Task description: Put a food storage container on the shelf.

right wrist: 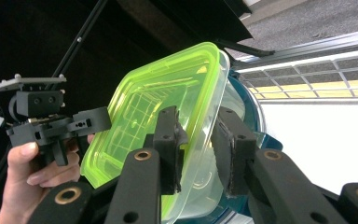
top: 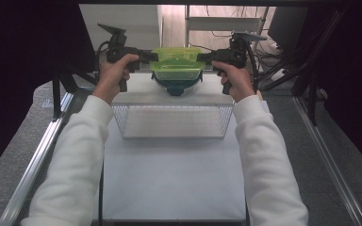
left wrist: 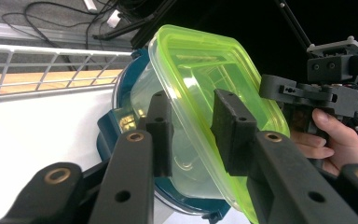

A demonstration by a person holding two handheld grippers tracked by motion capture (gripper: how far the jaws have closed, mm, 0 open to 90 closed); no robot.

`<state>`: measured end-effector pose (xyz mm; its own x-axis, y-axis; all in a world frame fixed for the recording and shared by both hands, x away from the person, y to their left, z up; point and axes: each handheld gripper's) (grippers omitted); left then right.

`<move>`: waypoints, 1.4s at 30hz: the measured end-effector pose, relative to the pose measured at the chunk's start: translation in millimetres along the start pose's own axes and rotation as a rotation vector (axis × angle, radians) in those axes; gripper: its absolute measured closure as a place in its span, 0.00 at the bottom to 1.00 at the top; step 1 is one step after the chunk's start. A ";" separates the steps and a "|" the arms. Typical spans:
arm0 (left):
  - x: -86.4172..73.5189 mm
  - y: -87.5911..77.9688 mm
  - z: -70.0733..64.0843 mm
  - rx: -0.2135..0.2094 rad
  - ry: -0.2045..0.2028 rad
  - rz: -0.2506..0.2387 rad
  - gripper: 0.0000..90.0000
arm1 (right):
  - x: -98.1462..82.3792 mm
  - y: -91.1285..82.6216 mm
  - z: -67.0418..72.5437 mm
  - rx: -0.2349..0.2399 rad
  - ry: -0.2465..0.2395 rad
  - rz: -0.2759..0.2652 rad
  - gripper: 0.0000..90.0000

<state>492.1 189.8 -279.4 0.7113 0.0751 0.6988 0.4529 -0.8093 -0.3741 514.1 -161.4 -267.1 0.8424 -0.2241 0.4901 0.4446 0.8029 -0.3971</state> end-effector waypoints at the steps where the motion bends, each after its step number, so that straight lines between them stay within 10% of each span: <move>1: -0.4 0.3 0.0 0.002 0.005 -0.005 0.75 | 0.0 0.1 -0.2 -0.001 0.000 -0.002 0.78; 5: -1.0 2.1 0.9 0.004 0.011 -0.014 0.70 | -0.3 0.3 -0.2 0.000 -0.003 -0.002 0.74; 12: -2.0 -2.3 -10.0 0.064 0.090 -0.103 0.26 | -1.7 -6.2 4.7 -0.025 -0.089 -0.086 0.36; 29: -57.7 -56.8 -37.3 0.153 0.307 -0.143 0.21 | -44.5 -61.3 13.2 -0.034 -0.448 -0.047 0.31; 42: -107.3 -73.2 -50.6 0.175 0.380 -0.129 0.20 | -83.8 -87.8 9.0 -0.027 -0.531 -0.034 0.31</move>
<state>355.4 211.5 -296.2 0.4100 -0.0770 0.9088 0.6323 -0.6941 -0.3441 401.7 -208.2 -266.3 0.5600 0.0661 0.8259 0.4828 0.7840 -0.3902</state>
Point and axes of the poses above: each handheld gripper's, and its own axes: y roughly forward along the jaws, x roughly out of its top, z roughly to its left, and after that the axes turned 7 degrees about y, right-handed
